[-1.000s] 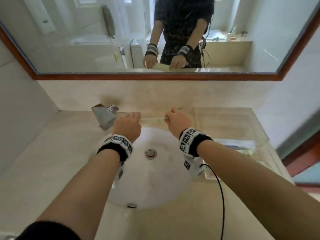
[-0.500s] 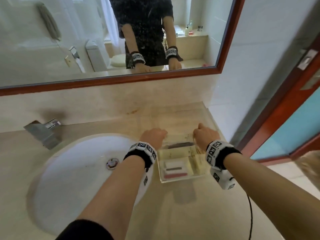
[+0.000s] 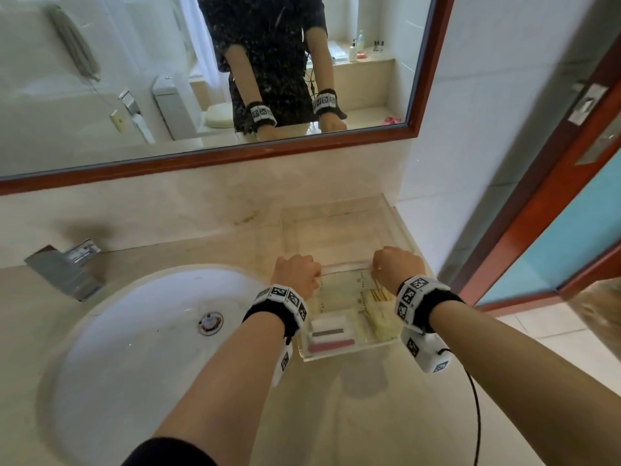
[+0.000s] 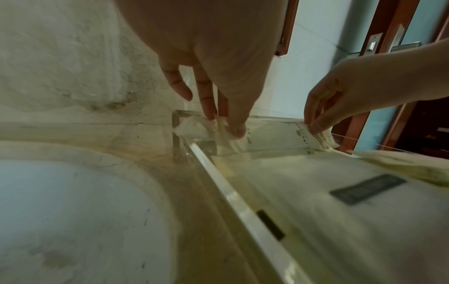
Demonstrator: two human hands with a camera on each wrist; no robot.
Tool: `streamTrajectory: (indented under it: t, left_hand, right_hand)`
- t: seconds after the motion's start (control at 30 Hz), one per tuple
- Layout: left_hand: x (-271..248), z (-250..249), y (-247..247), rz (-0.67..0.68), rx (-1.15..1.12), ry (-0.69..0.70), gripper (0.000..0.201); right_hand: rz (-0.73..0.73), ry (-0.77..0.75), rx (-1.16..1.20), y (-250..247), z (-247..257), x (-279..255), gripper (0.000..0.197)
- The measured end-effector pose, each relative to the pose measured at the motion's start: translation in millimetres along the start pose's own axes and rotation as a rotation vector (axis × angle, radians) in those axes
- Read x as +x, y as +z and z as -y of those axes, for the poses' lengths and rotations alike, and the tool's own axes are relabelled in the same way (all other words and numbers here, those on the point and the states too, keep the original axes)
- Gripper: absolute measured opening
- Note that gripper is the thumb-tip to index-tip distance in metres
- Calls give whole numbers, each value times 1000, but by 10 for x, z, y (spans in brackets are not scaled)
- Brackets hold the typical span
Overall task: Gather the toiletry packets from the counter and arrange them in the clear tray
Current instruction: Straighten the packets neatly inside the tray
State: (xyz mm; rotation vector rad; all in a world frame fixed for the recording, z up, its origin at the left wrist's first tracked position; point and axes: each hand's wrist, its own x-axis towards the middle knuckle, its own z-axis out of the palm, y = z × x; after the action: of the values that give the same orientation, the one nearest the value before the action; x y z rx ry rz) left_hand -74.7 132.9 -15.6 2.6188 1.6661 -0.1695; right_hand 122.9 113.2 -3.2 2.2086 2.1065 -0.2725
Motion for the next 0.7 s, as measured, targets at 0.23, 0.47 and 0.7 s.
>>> streamTrajectory:
  t: [0.23, 0.47, 0.7]
  left_hand:
    - [-17, -62, 25, -2, 2, -72, 12]
    - [-71, -114, 88, -37, 19, -95, 11]
    - [-183, -96, 170, -141, 46, -46, 22]
  right_hand:
    - [-66, 12, 12, 80, -1, -6, 23]
    - [-3, 68, 59, 180, 30, -20, 26]
    - [60, 66, 19, 282, 113, -75, 23]
